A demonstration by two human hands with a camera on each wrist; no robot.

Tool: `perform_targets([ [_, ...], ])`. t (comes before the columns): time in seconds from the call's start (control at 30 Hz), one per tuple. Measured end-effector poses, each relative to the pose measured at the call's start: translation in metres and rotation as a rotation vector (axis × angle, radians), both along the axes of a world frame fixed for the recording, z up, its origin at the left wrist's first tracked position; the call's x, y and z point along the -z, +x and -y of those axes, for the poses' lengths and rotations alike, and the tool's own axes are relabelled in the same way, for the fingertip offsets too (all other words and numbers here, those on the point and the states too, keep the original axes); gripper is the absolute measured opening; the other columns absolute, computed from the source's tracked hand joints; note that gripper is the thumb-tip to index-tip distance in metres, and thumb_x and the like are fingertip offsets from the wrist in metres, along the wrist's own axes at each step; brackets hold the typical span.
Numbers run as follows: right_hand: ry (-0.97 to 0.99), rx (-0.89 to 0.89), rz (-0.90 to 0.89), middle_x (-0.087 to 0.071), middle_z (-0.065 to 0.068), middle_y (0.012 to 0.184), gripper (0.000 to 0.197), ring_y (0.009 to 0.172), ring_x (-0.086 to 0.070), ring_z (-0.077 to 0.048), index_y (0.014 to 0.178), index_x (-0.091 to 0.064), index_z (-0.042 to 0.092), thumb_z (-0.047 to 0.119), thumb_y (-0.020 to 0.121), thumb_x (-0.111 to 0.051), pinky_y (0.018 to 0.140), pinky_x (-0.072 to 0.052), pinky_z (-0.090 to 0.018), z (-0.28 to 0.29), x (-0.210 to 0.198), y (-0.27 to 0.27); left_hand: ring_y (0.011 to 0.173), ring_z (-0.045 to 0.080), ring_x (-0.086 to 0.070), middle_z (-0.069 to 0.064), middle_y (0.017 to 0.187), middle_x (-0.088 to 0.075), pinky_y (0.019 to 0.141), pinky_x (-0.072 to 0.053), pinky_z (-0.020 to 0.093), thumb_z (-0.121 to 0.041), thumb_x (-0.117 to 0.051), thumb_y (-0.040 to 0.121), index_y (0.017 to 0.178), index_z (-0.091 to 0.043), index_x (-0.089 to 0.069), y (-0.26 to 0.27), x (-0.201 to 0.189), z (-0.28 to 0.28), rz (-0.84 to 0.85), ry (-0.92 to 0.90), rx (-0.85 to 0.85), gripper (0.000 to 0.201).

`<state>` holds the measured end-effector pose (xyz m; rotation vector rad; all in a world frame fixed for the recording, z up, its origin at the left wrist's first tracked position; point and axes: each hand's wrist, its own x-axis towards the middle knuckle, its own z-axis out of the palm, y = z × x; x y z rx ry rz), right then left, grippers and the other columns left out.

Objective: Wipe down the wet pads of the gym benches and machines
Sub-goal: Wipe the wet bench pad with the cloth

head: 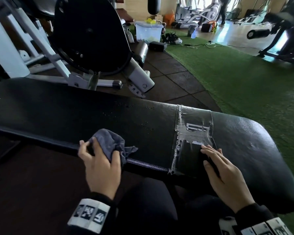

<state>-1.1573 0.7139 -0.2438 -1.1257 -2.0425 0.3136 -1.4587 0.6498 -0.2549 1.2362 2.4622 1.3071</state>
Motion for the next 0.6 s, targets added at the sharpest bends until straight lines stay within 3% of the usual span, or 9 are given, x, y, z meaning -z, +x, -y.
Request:
perform_targets([
  [0.03,0.004,-0.002,-0.002,-0.059,0.005,0.127,0.043,0.127,-0.044,0.001,0.117,-0.062,0.009,0.035,0.09,-0.041,0.113,-0.026,-0.03,0.0,-0.001,0.0,0.142,0.033,-0.018,0.01,0.15,-0.015,0.105,-0.038,0.051,-0.035,-0.056,0.09,0.147,-0.005,-0.027,-0.01,-0.003,0.0,-0.012,-0.042,-0.003,0.071],
  [0.1,0.018,0.001,0.001,-0.06,0.006,0.125,0.043,0.125,-0.045,0.002,0.115,-0.063,0.009,0.035,0.089,-0.042,0.111,-0.029,-0.031,0.001,-0.002,-0.001,0.139,0.035,-0.025,0.01,0.151,-0.02,0.101,-0.04,0.054,-0.038,-0.054,0.09,0.15,-0.013,-0.023,-0.03,-0.014,-0.003,-0.066,-0.168,0.008,0.072],
  [0.23,0.029,0.016,0.003,-0.061,0.006,0.123,0.043,0.122,-0.045,0.006,0.113,-0.064,0.009,0.037,0.086,-0.046,0.104,-0.036,-0.033,0.001,-0.004,-0.002,0.144,0.029,-0.013,0.006,0.151,-0.026,0.116,-0.013,0.052,-0.045,-0.041,0.095,0.148,-0.012,-0.027,-0.057,-0.029,-0.028,-0.202,-0.337,0.153,0.064],
  [0.3,0.032,0.026,0.018,-0.06,0.007,0.124,0.044,0.122,-0.042,0.012,0.113,-0.064,0.01,0.038,0.085,-0.046,0.105,-0.034,-0.03,0.001,-0.004,-0.002,0.144,0.026,-0.009,0.003,0.151,-0.024,0.115,-0.007,0.053,-0.057,-0.025,0.091,0.145,-0.015,-0.032,-0.06,-0.035,-0.05,-0.296,-0.471,0.245,0.069],
  [0.33,0.035,0.029,0.025,-0.06,0.007,0.124,0.044,0.122,-0.042,0.013,0.113,-0.064,0.01,0.039,0.085,-0.047,0.107,-0.033,-0.027,0.001,-0.003,-0.002,0.144,0.024,-0.008,0.001,0.152,-0.023,0.115,-0.006,0.051,-0.06,-0.024,0.091,0.145,-0.017,-0.032,-0.057,-0.038,-0.062,-0.288,-0.507,0.274,0.07],
  [0.47,0.033,0.035,0.029,-0.06,0.007,0.124,0.044,0.122,-0.046,0.004,0.114,-0.064,0.01,0.039,0.085,-0.047,0.111,-0.028,-0.023,0.002,-0.001,-0.003,0.146,0.018,-0.009,-0.004,0.158,-0.018,0.118,-0.005,0.043,-0.056,-0.034,0.095,0.15,-0.022,-0.023,-0.017,-0.055,-0.096,-0.319,-0.52,0.507,0.065],
  [0.6,0.032,0.031,0.028,-0.059,0.007,0.127,0.044,0.124,-0.045,0.004,0.116,-0.064,0.011,0.038,0.086,-0.046,0.111,-0.027,-0.022,0.002,0.0,-0.001,0.146,0.008,-0.002,-0.012,0.159,-0.012,0.117,0.003,0.029,-0.044,-0.037,0.098,0.151,-0.031,-0.014,0.021,-0.051,-0.079,-0.429,-0.455,0.737,0.06],
])
